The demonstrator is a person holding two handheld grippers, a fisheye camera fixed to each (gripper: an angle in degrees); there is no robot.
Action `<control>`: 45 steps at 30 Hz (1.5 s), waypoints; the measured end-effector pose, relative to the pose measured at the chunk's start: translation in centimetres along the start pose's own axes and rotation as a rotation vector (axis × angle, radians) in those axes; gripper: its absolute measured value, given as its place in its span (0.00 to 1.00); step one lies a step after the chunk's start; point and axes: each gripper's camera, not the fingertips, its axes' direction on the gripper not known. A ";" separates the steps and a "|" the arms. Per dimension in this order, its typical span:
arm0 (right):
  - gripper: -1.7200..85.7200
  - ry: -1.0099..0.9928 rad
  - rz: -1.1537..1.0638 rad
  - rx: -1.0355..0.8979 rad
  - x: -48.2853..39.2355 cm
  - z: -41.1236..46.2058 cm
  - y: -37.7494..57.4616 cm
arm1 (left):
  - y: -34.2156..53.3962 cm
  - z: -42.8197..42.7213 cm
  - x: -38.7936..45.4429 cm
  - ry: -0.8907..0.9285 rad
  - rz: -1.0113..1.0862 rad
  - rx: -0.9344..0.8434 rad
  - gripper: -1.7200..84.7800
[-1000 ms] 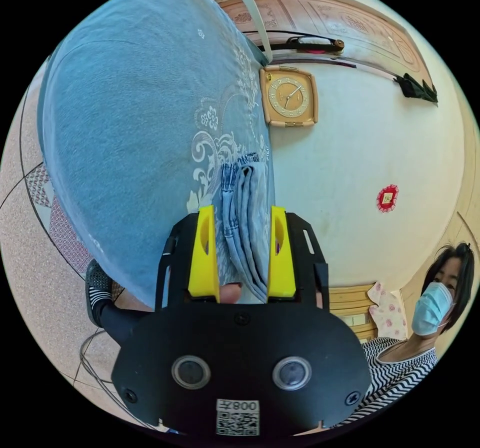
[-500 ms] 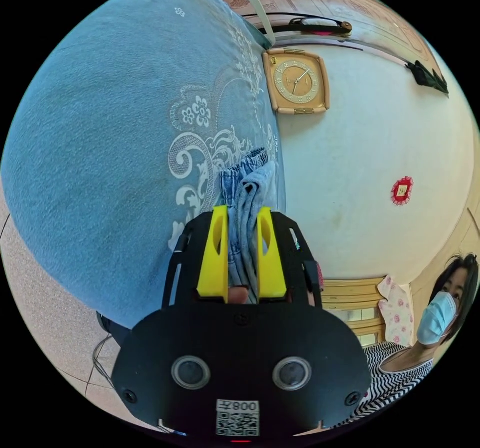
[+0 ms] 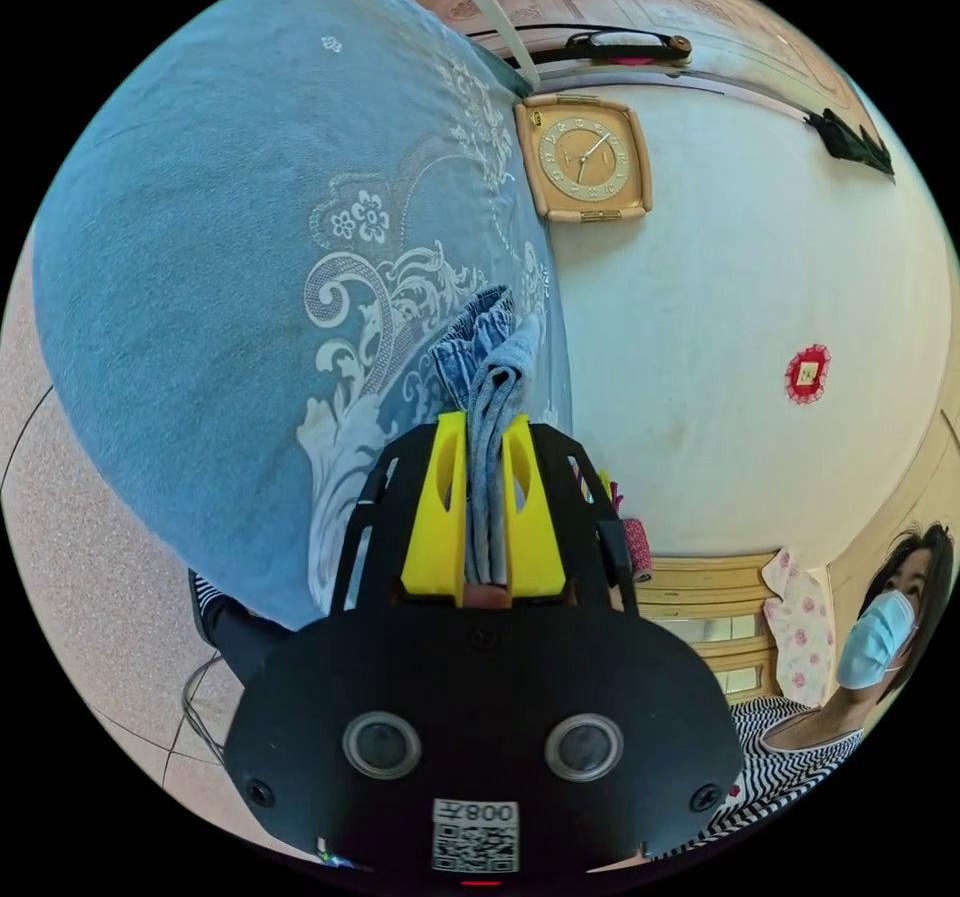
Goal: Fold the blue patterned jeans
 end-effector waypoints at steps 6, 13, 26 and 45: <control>0.05 -0.027 -0.040 0.051 -1.9 -3.5 4.1 | 3.4 3.3 6.2 0.014 0.048 -0.020 0.08; 0.04 -0.123 -0.093 0.119 -4.0 -8.4 10.5 | 8.0 8.8 15.0 0.031 0.118 -0.072 0.07; 0.04 -0.275 -0.298 0.480 -7.8 -27.7 28.7 | 18.3 35.0 40.5 0.180 0.429 -0.401 0.06; 0.04 0.044 -0.281 1.271 -3.9 -56.6 64.0 | 52.1 89.1 66.1 0.217 0.729 -1.150 0.07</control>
